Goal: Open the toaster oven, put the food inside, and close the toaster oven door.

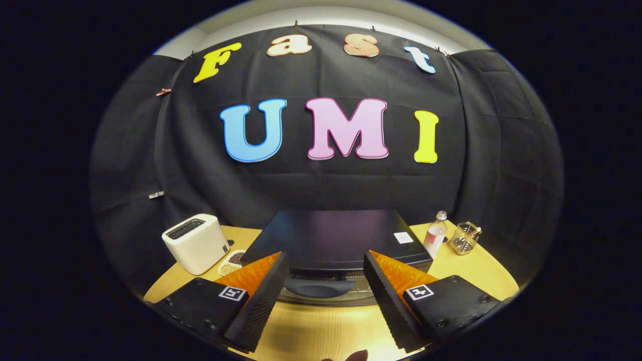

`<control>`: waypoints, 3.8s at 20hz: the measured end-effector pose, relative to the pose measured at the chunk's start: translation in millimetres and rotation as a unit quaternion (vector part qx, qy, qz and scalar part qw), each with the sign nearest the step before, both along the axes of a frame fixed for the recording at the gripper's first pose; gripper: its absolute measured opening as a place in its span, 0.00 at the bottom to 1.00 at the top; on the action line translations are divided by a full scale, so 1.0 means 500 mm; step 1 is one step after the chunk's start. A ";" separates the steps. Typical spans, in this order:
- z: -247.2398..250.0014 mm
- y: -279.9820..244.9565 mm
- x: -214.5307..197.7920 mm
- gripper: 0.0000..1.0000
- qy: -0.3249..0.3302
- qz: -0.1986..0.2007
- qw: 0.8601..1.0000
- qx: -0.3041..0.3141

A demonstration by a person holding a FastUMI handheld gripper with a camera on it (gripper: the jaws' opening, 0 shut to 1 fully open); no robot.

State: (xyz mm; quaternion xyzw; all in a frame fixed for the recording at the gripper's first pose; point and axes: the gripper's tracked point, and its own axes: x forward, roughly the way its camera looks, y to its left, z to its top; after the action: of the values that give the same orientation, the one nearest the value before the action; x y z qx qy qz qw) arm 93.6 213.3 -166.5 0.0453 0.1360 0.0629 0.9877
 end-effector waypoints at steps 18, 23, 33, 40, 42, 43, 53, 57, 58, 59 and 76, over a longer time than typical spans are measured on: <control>-0.143 0.036 0.027 1.00 0.069 -0.023 0.997 -0.022; -0.164 0.034 -0.033 1.00 0.078 -0.022 0.996 -0.023; -0.247 0.035 -0.132 1.00 0.117 -0.022 0.993 -0.017; -0.329 0.035 -0.183 1.00 0.176 -0.014 0.984 -0.022; -0.357 0.037 -0.195 1.00 0.198 -0.010 0.980 -0.021; -0.373 0.041 -0.202 1.00 0.209 -0.007 0.978 -0.022; -0.357 0.034 -0.227 1.00 0.237 0.047 0.970 0.020; -0.266 -0.043 -0.228 1.00 0.193 0.058 0.979 0.030; -0.252 -0.067 -0.229 1.00 0.189 0.063 0.980 0.029; -0.244 -0.090 -0.237 0.99 0.193 0.070 0.978 0.030; -0.329 -0.615 -0.240 0.99 0.344 0.054 0.937 0.008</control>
State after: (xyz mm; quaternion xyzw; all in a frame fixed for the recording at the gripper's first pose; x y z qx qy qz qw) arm -26.5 -94.1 -330.9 0.0642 0.4695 0.0976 0.8751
